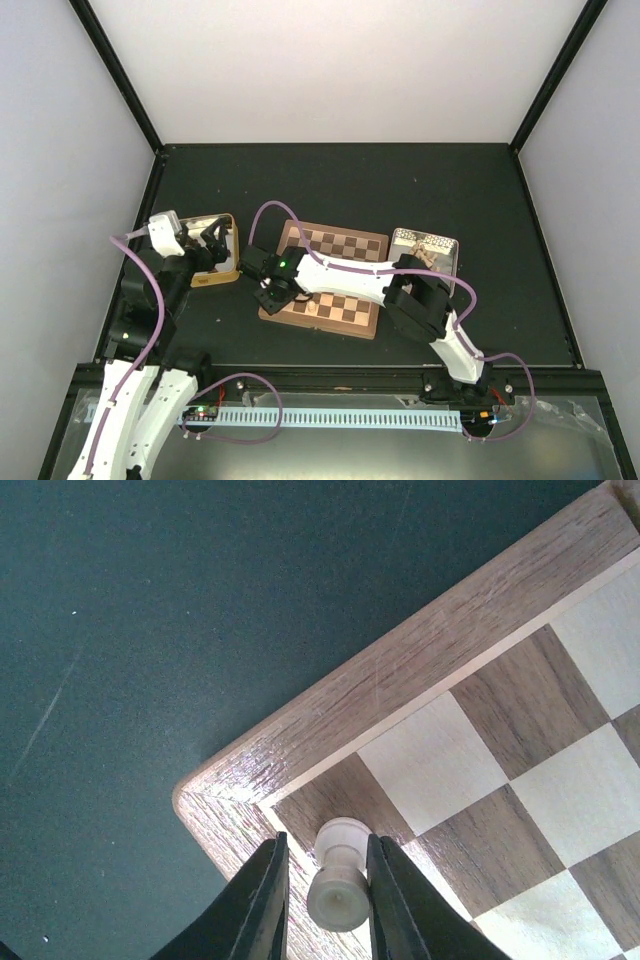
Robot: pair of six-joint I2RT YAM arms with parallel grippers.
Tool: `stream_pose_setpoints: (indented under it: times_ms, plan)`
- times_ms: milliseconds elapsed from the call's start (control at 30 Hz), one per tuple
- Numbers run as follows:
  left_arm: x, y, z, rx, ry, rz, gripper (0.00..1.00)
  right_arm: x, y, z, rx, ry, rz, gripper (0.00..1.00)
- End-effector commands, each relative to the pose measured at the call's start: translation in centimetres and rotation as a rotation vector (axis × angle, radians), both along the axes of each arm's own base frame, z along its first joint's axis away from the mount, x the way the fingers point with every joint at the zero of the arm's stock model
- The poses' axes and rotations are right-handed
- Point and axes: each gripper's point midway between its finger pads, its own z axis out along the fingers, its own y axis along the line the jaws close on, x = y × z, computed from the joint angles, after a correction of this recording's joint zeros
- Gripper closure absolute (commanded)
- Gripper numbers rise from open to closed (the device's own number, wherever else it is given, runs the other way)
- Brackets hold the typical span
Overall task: Set up the chess pieces on the board
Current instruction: Place the chess piece on the chessboard, then pick up the chess piece from the storage box.
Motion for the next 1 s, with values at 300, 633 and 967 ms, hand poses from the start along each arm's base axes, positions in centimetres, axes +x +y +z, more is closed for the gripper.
stream_pose_setpoints:
  times_ms: [300, 633, 967]
  plan:
    - [-0.2, -0.4, 1.4, 0.012, -0.022, -0.032, 0.01, 2.3, -0.9, 5.4, 0.126, -0.088, -0.095, 0.68]
    - [1.0, -1.6, 0.7, 0.045, 0.008, -0.092, 0.01, 9.7, -18.8, 12.5, 0.277, -0.314, -0.611, 0.62]
    - [1.9, -2.9, 0.4, 0.009, -0.006, -0.157, 0.01, 10.8, -35.4, 5.1, 0.067, -0.274, -0.972, 0.66]
